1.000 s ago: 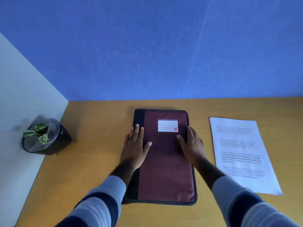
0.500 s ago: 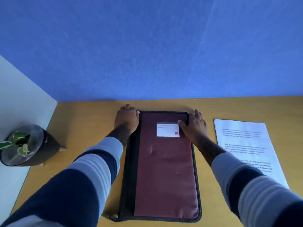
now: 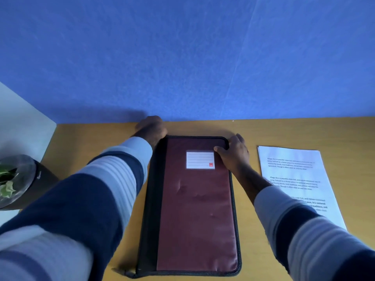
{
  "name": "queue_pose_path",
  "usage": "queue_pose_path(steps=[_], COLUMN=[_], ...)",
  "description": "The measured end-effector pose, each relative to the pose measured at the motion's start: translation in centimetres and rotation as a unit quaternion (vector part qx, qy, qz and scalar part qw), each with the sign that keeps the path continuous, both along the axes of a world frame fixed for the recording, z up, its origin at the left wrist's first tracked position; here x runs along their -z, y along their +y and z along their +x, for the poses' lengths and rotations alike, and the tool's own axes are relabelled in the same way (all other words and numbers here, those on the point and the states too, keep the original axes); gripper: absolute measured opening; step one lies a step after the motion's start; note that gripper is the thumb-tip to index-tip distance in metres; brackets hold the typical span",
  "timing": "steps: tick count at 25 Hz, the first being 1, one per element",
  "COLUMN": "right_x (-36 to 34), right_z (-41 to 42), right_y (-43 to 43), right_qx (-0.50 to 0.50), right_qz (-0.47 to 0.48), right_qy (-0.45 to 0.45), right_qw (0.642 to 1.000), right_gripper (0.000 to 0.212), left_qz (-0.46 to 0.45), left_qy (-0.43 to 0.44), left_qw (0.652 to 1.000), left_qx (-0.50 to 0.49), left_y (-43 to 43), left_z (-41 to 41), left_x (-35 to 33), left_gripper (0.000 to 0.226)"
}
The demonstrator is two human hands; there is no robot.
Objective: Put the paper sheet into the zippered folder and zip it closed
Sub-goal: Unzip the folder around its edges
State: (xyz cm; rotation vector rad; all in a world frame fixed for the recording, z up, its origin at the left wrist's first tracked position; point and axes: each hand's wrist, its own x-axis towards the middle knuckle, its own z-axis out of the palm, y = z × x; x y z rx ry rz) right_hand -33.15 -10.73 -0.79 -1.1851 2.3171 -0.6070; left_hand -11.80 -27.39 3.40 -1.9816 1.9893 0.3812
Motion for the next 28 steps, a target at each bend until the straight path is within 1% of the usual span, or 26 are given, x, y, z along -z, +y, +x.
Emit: queue_pose_path(steps=[2,5,8,11,13,16,18,20,23,26,28], right_x=[0.2,0.4,0.4,0.4,0.4,0.3,0.3,0.3,0.3,0.3,0.3], right_z=[0.0,-0.1,0.1,0.2,0.3,0.4,0.4,0.4,0.2,0.1,0.0], right_y=[0.1,0.1,0.1,0.1,0.1,0.1,0.1,0.0,-0.1,-0.1,-0.1], right_qx=[-0.002,0.002,0.006,0.01,0.01,0.007,0.004,0.005,0.007,0.006,0.003], right_qz=[-0.002,-0.003,-0.003,-0.006,-0.006,-0.006,-0.002,0.002,0.004,0.007,0.007], right_qy=[0.006,0.006,0.004,0.002,0.002,0.014,0.027,0.033,0.031,0.025,0.022], right_qw=[1.0,1.0,1.0,1.0,1.0,1.0,1.0,0.999,0.999,1.0,1.0], right_gripper=[0.056,0.057,0.059,0.058,0.057,0.057,0.06,0.062,0.061,0.06,0.058], left_qz=[0.022,0.058,0.072,0.077,0.084,0.109,0.141,0.147,0.139,0.158,0.157], left_qy=[-0.019,-0.075,-0.113,-0.1,-0.096,-0.141,-0.162,-0.158,-0.112,-0.175,-0.178], left_qw=[1.0,0.995,0.991,0.992,0.992,0.984,0.977,0.976,0.983,0.971,0.971], left_qx=[-0.006,0.007,0.007,-0.01,0.002,0.006,-0.004,0.011,0.045,0.048,0.041], left_y=[0.0,0.3,0.6,0.7,0.9,0.9,0.4,-0.2,-0.9,-0.8,-1.0], left_z=[-0.6,-1.9,-2.5,-2.8,-3.2,-3.8,-3.9,-3.6,-3.4,-4.3,-5.0], left_x=[-0.5,-0.9,-1.0,-1.0,-1.3,-1.9,-2.5,-2.5,-2.2,-2.4,-2.0], left_gripper=[0.024,0.03,0.041,0.048,0.05,0.045,0.03,0.016,0.019,0.018,0.016])
